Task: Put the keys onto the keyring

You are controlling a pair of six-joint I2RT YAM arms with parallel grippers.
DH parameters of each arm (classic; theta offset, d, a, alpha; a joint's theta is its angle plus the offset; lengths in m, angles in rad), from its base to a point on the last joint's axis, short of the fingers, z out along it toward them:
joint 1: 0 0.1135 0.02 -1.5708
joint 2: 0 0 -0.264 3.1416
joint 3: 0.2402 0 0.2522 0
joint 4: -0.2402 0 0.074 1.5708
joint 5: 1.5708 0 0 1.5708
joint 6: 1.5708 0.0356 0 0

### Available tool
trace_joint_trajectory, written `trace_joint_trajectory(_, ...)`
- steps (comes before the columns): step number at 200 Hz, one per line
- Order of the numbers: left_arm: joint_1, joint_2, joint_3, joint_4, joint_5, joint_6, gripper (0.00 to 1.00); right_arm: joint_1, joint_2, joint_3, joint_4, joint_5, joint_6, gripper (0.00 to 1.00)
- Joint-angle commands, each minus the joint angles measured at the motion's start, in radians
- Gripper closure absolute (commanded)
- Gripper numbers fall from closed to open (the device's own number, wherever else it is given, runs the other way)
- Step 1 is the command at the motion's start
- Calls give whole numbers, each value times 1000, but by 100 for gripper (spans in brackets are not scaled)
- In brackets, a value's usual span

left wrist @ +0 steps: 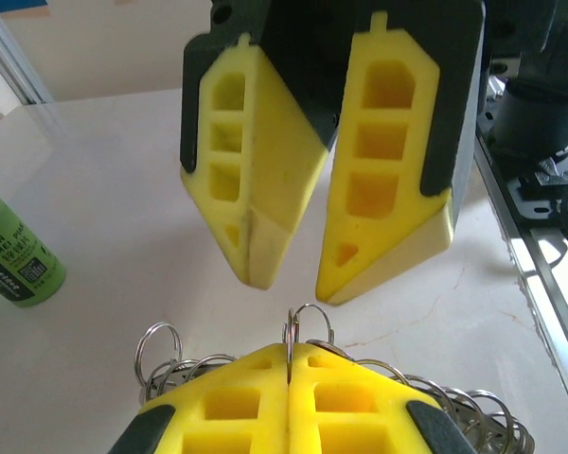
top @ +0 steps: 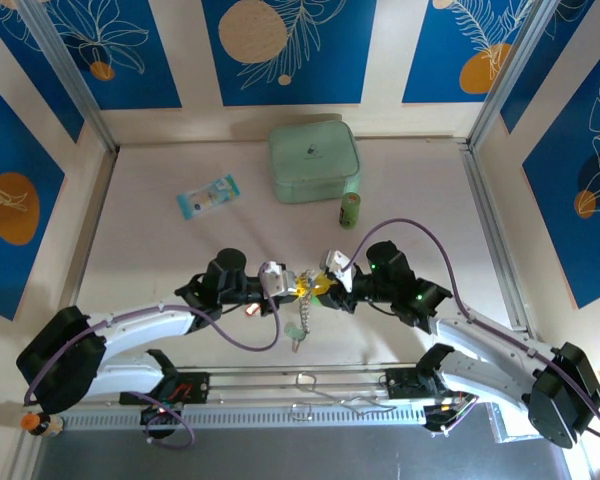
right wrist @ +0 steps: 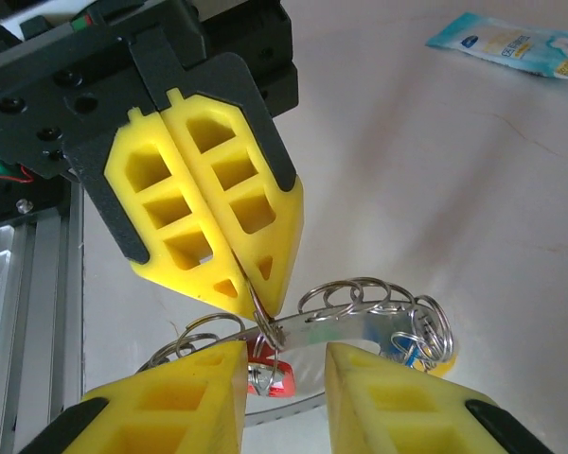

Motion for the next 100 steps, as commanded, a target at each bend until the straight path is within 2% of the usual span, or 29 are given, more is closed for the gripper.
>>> trace_joint_trajectory(1,-5,-2,-4,68,23,-27,100,-3,12,-1,25,-26,19,73)
trace_joint_trajectory(65,-4,-13,-3,43,9,-1,100,-9,-1,-16,21,-27,23,81)
trace_joint_trajectory(100,-4,-10,-4,48,13,-1,100,-9,12,-13,24,-46,23,81)
